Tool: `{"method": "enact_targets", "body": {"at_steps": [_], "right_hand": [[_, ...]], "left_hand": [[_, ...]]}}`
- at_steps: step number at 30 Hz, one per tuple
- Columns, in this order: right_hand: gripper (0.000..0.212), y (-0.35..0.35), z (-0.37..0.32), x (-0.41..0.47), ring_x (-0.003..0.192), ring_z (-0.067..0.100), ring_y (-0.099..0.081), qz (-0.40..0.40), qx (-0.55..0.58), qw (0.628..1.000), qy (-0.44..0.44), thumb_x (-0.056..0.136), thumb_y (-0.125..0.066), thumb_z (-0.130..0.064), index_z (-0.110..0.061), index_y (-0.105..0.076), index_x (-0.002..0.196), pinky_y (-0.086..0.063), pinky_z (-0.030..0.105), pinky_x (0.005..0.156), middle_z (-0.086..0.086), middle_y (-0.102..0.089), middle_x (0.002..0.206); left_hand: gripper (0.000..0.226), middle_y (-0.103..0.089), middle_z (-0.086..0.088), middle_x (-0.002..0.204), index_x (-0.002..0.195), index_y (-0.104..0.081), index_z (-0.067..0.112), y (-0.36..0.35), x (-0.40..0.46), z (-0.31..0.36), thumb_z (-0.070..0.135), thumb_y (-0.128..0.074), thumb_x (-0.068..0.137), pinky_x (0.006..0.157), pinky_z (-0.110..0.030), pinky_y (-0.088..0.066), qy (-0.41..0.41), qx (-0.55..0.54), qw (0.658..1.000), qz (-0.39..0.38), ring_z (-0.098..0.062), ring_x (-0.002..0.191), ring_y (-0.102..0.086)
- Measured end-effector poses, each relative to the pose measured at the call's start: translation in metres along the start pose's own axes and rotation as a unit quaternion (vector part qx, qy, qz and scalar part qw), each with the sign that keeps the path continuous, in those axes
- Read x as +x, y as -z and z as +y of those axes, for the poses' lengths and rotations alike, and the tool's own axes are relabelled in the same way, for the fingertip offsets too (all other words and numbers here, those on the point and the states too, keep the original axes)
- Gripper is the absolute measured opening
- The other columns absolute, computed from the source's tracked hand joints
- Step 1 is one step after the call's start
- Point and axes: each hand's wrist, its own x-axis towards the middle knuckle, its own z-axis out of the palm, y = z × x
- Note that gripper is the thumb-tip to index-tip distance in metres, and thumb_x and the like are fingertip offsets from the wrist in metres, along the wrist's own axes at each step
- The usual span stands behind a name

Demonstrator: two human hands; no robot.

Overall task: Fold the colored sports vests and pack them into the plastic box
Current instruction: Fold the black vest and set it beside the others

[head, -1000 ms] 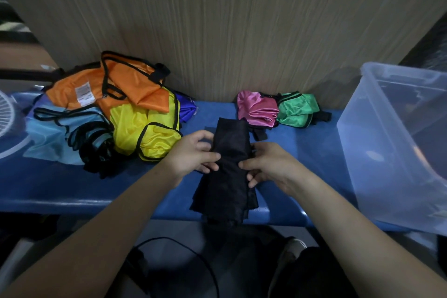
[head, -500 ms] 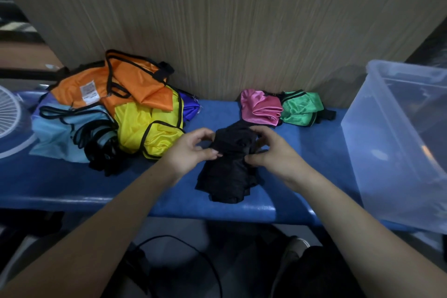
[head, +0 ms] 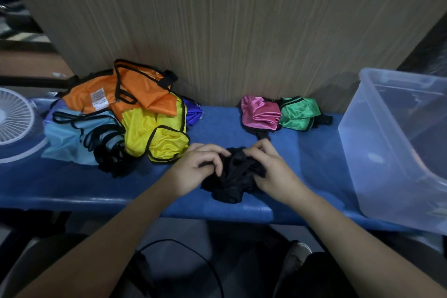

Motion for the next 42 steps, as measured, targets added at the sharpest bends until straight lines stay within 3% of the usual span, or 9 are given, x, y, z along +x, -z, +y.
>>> {"method": "enact_targets", "body": {"at_steps": [2,6,11,17,24,28,35,38,42], "right_hand": [[0.062,0.001,-0.001,-0.005,0.105,0.013,-0.050,0.003,-0.037,0.999,0.026,0.073,-0.063,0.009,-0.020,-0.055,0.126,-0.045,0.020,0.094,0.005,-0.039,0.123],[0.057,0.003,-0.011,-0.010,0.122,0.023,-0.053,-0.011,-0.121,0.990,0.071,0.073,-0.066,-0.008,-0.022,-0.050,0.126,-0.045,0.034,0.100,-0.001,-0.031,0.156],[0.070,0.007,-0.025,-0.015,0.128,0.011,-0.051,-0.077,-0.057,0.994,0.055,0.079,-0.063,-0.012,-0.030,-0.041,0.143,-0.045,0.029,0.103,-0.012,-0.047,0.141],[0.058,-0.003,-0.018,-0.028,0.138,0.018,-0.043,-0.092,-0.109,0.988,0.063,0.092,-0.060,-0.049,-0.022,-0.053,0.143,-0.043,0.036,0.110,-0.001,-0.034,0.153],[0.058,-0.026,-0.020,-0.031,0.125,0.030,-0.049,-0.026,-0.208,0.976,0.060,0.089,-0.058,-0.029,-0.023,-0.047,0.146,-0.059,0.041,0.081,0.007,-0.032,0.156],[0.060,-0.016,-0.027,-0.021,0.111,0.029,-0.056,0.012,-0.238,0.971,0.019,0.077,-0.073,-0.027,-0.030,-0.054,0.133,-0.057,0.041,0.057,0.003,-0.039,0.137],[0.059,-0.011,-0.027,-0.010,0.101,0.014,-0.054,-0.032,-0.134,0.990,-0.017,0.082,-0.074,-0.040,-0.019,-0.053,0.133,-0.046,0.020,0.080,-0.005,-0.032,0.126],[0.058,-0.020,-0.030,-0.004,0.105,0.020,-0.054,-0.030,-0.155,0.987,-0.016,0.085,-0.074,-0.034,-0.014,-0.049,0.134,-0.045,0.022,0.084,0.000,-0.032,0.127],[0.051,-0.032,-0.035,0.007,0.097,0.028,-0.059,0.000,-0.248,0.969,-0.010,0.079,-0.074,-0.018,-0.017,-0.052,0.125,-0.046,0.034,0.055,0.004,-0.042,0.119]], "left_hand": [[0.012,-0.061,0.029,0.125,0.080,-0.060,0.030,0.001,-0.002,-0.001,0.025,-0.051,0.087,0.104,-0.024,-0.030,0.021,0.017,1.000,0.011,-0.009,0.121,-0.045],[0.027,-0.058,0.026,0.127,0.086,-0.055,0.028,0.000,-0.007,0.004,0.055,-0.054,0.085,0.102,-0.024,-0.033,0.018,0.026,0.999,-0.008,-0.010,0.124,-0.042],[0.043,-0.046,0.018,0.126,0.094,-0.052,0.028,-0.014,-0.007,0.005,0.060,-0.071,0.071,0.100,-0.029,-0.037,0.040,0.077,0.996,0.013,-0.013,0.120,-0.042],[0.056,-0.039,0.011,0.118,0.118,-0.046,0.036,-0.012,-0.014,0.011,0.038,-0.084,0.076,0.089,-0.022,-0.040,0.172,0.011,0.985,0.010,0.000,0.104,-0.047],[0.052,-0.050,0.004,0.115,0.115,-0.055,0.033,-0.013,-0.013,0.010,0.030,-0.087,0.074,0.091,-0.026,-0.051,0.204,-0.053,0.975,0.074,-0.007,0.100,-0.058],[0.047,-0.049,0.002,0.109,0.114,-0.055,0.031,-0.022,-0.011,0.011,0.030,-0.085,0.077,0.087,-0.031,-0.055,0.189,-0.060,0.973,0.118,-0.013,0.095,-0.060],[0.040,-0.051,0.001,0.109,0.103,-0.061,0.033,-0.023,-0.001,0.007,0.012,-0.083,0.078,0.078,-0.026,-0.053,0.229,-0.187,0.942,0.162,-0.021,0.104,-0.064],[0.042,-0.054,-0.001,0.111,0.101,-0.058,0.037,-0.025,0.003,0.006,0.011,-0.081,0.078,0.086,-0.037,-0.057,0.235,-0.217,0.931,0.175,-0.023,0.106,-0.065],[0.041,-0.047,0.003,0.109,0.100,-0.053,0.041,-0.028,0.007,0.007,0.016,-0.078,0.081,0.089,-0.038,-0.055,0.179,-0.078,0.966,0.168,-0.016,0.098,-0.062]]}}
